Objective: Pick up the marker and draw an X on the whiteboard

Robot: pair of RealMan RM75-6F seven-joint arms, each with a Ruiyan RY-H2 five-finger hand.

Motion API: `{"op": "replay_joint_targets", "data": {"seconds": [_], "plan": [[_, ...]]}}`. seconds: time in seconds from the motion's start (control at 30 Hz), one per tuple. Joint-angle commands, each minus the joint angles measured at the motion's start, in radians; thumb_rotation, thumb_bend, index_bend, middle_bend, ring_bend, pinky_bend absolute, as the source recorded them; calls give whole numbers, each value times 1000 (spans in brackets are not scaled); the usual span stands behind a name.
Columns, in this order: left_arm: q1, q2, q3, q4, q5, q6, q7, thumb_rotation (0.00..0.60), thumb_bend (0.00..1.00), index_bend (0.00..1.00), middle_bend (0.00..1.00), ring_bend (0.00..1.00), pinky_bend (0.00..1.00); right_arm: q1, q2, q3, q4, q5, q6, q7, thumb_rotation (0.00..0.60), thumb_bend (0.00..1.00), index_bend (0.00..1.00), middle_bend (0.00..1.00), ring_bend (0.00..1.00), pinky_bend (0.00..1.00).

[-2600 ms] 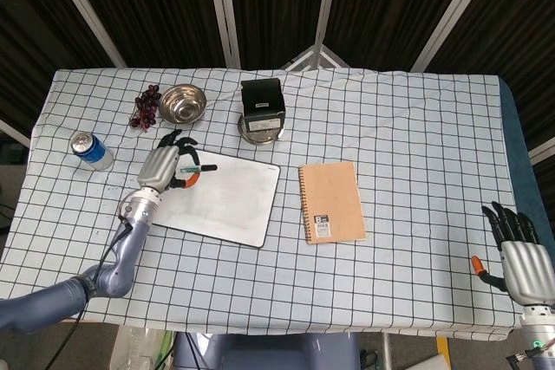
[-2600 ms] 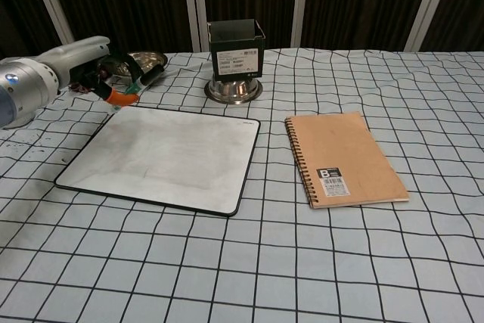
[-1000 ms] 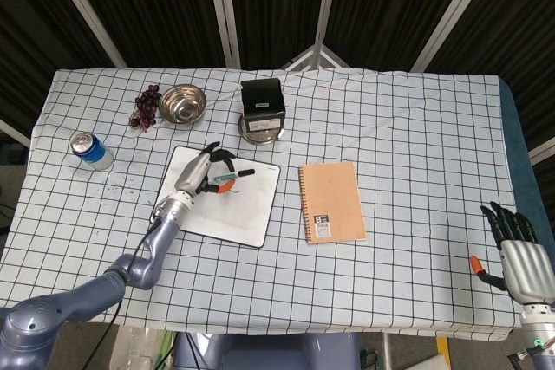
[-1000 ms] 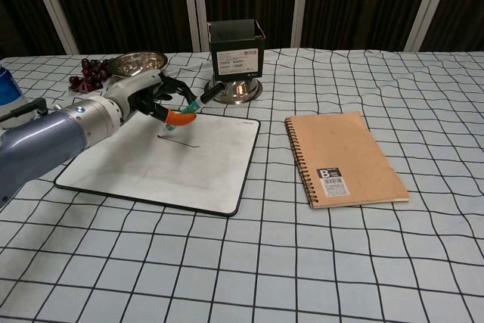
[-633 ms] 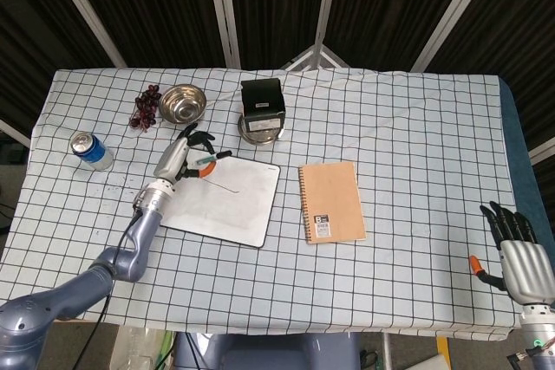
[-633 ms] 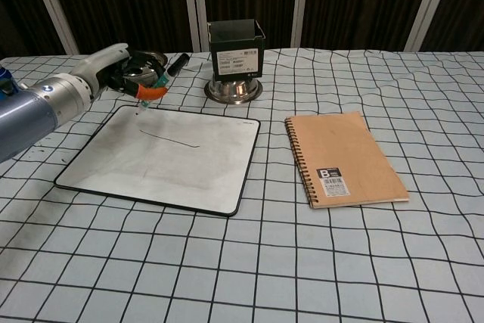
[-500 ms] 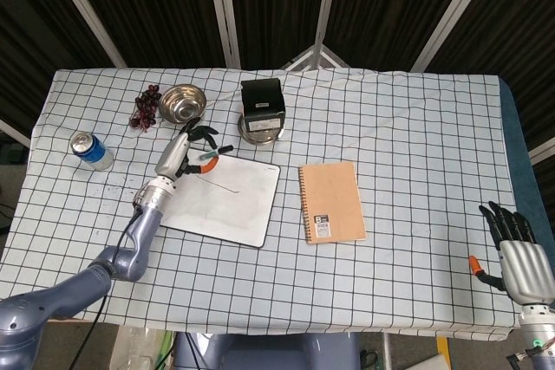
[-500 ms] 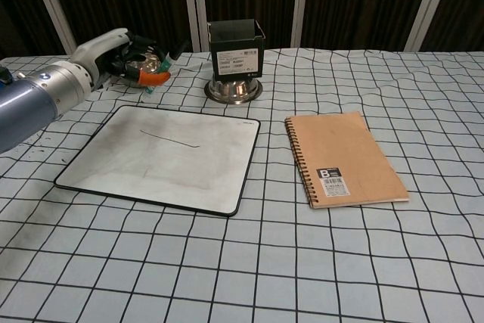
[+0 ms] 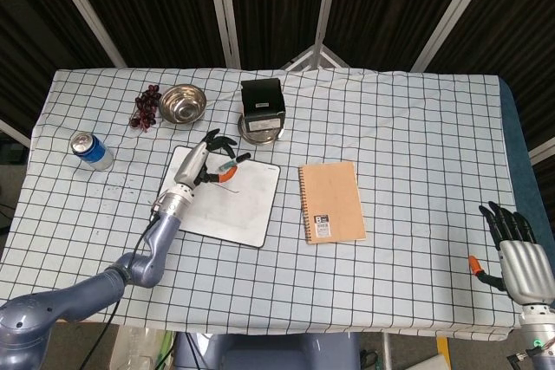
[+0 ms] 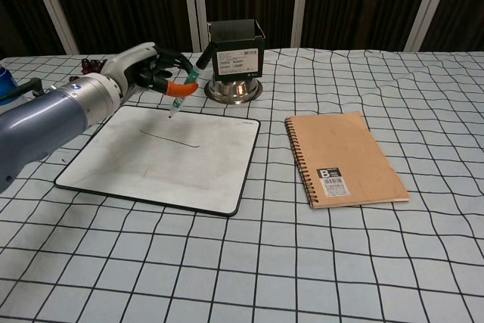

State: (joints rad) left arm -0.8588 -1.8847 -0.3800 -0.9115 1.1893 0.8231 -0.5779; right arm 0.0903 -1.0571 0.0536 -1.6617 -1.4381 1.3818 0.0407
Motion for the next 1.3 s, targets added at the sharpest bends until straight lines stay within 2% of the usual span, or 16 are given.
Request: {"op": "replay_joint_targets", "data": {"seconds": [0.03,0.37,0.77,1.03,1.3], "plan": [[-26,-38,-7,44,-15,-22,11,600,564,750,269,0,15,1,1,0,1,3,-4,4,600,348,0,0,0,0],[-76,-107,-20,150,-21,-55,-4,600,565,751,271,0,15,2,6,0,-1,5,-10,17,600,347,0,0,0,0],[-81,-130,-11,193,-8,-52,-19,600,567,752,271,0,15,3,8,1,-2,9,-12,17,600,348,0,0,0,0],[-22,-95,24,145,-5,-38,0,600,568,752,271,0,14,2,7,0,-4,7,-8,8,600,348,0,0,0,0],[72,-24,70,15,-1,6,23,600,568,752,271,0,14,-2,1,1,-1,-1,8,-7,600,348,0,0,0,0]]}}
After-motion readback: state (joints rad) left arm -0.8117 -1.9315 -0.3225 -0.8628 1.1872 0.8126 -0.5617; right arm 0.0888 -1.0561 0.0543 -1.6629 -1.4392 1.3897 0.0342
